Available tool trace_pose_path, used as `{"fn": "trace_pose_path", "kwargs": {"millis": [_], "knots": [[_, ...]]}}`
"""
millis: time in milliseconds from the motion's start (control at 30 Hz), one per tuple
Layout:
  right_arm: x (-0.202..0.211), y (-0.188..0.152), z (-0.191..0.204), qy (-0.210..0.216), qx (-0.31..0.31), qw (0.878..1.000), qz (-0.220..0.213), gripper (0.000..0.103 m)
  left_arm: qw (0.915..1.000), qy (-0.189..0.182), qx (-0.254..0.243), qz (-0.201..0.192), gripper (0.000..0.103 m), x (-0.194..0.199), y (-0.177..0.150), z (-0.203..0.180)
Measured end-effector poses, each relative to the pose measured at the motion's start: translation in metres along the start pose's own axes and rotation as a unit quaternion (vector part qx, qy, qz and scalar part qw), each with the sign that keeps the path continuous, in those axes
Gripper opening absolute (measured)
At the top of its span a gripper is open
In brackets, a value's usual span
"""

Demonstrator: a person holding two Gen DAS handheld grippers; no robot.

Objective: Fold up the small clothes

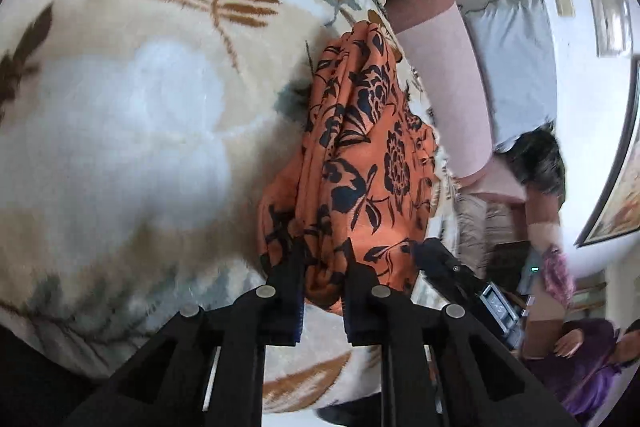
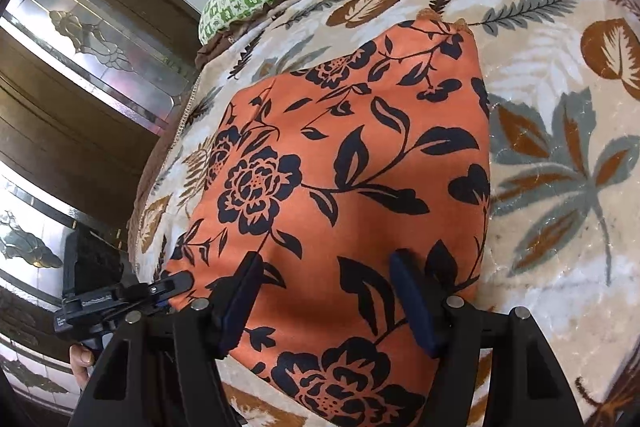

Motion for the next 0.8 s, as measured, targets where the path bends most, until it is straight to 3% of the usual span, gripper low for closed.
{"fn": "trace_pose_path", "kwargs": {"millis": [67,100,200,233,267,333,400,467,567,600,633,700,800], "knots": [[0.003,0.001,-0.005,0.024,-0.018,1.000,-0.002,0.070,0.9995,0.030,-0.002,0.005,0.015,-0.009,-0.002,0.014],[0.002,0.003,-0.006,0.029,-0.023,0.999,0.001,0.070,0.9996,0.026,0.000,0.006,0.016,-0.009,-0.001,0.014],[0.002,0.004,-0.006,0.026,-0.015,1.000,0.006,0.070,0.9977,0.046,-0.048,-0.013,0.019,0.006,0.008,-0.010],[0.002,0.004,-0.005,0.026,-0.014,1.000,0.006,0.070,0.9961,0.049,-0.068,-0.028,0.027,0.015,0.015,-0.020],[0.002,0.004,-0.005,0.026,-0.013,1.000,0.006,0.070,0.9944,0.049,-0.084,-0.042,0.044,0.022,0.023,-0.028],[0.002,0.003,-0.004,0.026,-0.010,1.000,0.007,0.070,0.9906,0.047,-0.107,-0.071,0.064,0.028,0.046,-0.043],[0.001,0.002,-0.003,0.024,-0.008,1.000,0.009,0.070,0.9884,0.060,-0.121,-0.069,0.064,0.017,0.072,-0.050],[0.001,0.002,-0.002,0.023,-0.006,1.000,0.011,0.070,0.9904,0.049,-0.123,-0.039,0.064,-0.002,0.092,-0.053],[0.002,0.001,-0.001,0.026,-0.007,1.000,0.010,0.070,0.9882,0.070,-0.136,-0.009,0.062,-0.037,0.113,-0.056],[0.003,0.001,-0.002,0.030,-0.009,0.999,0.009,0.070,0.9881,0.077,-0.133,0.011,0.056,-0.052,0.115,-0.051],[0.003,0.001,-0.002,0.033,-0.011,0.999,0.009,0.070,0.9887,0.086,-0.116,0.038,0.028,-0.066,0.114,-0.040],[0.003,0.001,-0.003,0.039,-0.011,0.999,0.010,0.070,0.9929,0.067,-0.089,0.040,0.022,-0.073,0.115,-0.032],[0.004,0.001,-0.004,0.047,-0.012,0.999,0.008,0.070,0.9904,0.082,-0.110,0.020,0.020,-0.072,0.113,-0.032]]}}
Point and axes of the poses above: each gripper's, at about its wrist camera, not at the fingertips, and x roughly against the way its jaws point, z to its left, y to its top, the point moved 9 cm from there along -x, roughly the way its jaws point, and after that the axes turned 3 degrees about y, right-handed, at the moved point
